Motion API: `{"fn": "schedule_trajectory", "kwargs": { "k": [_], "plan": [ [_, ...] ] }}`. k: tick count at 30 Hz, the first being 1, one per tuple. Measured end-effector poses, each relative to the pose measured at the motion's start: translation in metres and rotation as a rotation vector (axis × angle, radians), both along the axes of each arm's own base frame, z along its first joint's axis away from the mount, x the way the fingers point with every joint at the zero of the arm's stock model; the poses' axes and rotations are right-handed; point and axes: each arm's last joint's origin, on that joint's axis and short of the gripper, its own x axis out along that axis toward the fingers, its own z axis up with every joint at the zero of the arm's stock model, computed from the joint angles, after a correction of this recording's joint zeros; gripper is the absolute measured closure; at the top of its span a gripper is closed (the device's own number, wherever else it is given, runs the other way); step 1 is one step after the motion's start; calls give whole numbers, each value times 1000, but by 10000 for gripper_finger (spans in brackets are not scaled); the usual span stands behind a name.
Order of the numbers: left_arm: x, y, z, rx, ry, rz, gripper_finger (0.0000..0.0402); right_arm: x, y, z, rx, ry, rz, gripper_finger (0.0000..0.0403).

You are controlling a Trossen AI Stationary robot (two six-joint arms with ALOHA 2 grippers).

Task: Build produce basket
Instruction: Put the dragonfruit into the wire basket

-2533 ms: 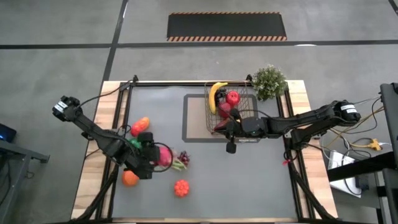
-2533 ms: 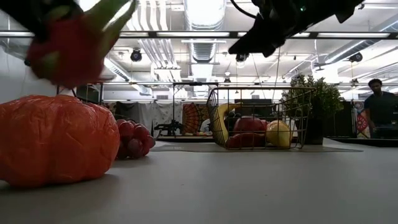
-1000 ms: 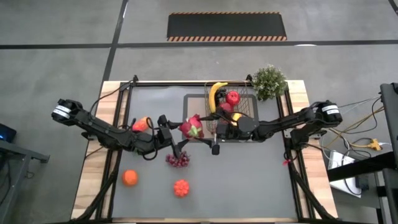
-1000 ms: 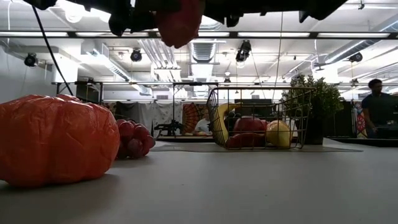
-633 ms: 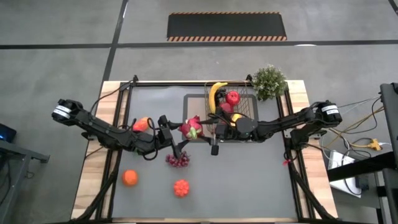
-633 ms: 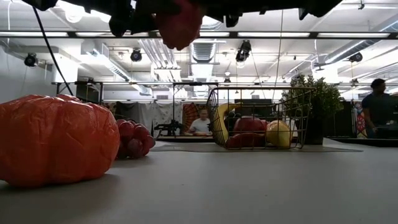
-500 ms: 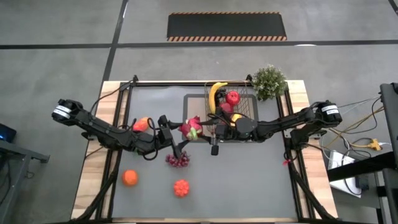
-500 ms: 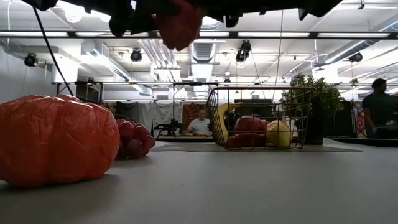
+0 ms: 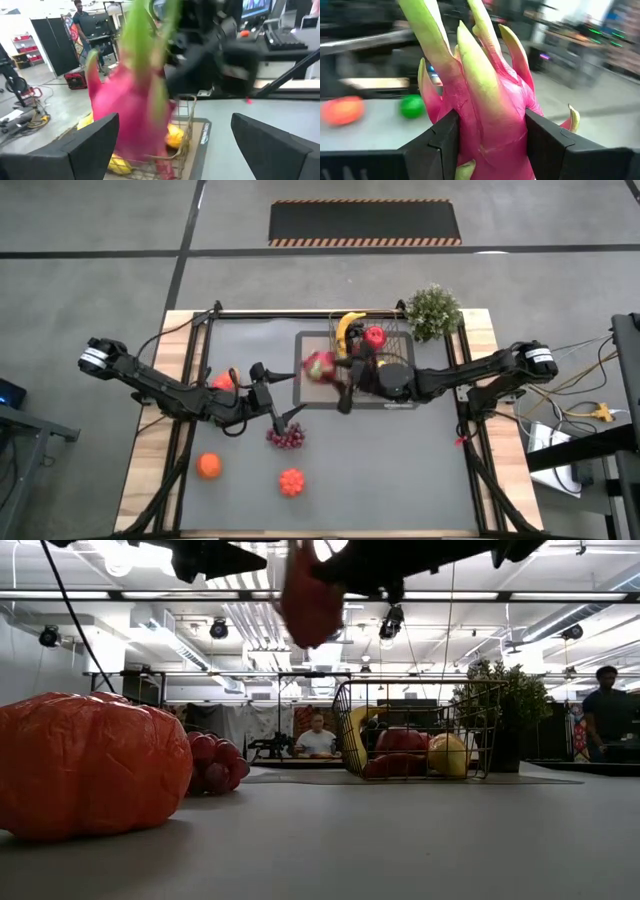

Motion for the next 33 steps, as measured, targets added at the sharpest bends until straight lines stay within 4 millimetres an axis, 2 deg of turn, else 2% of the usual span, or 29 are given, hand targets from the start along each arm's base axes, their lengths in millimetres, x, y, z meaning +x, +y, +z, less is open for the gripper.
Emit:
{"fn": "schedule_trajectory", "kwargs": {
  "k": [4,10,13,17,28,33],
  "plan": [
    [-6,3,6,37,-1,10,36,-13,-20,7,80,32,-139,232],
    [-12,5,13,49,-17,18,36,-26,-52,-5,274,118,-297,232],
    [-13,5,14,47,-22,20,36,-31,-61,-19,356,157,-363,232],
    [-13,5,13,50,-14,20,36,-35,-63,-38,423,190,-401,232],
    [-12,5,12,53,-10,23,36,-33,-63,-66,569,185,-476,230],
    [-13,5,12,52,-10,24,36,-28,-64,-77,592,196,-496,200]
  ]
}}
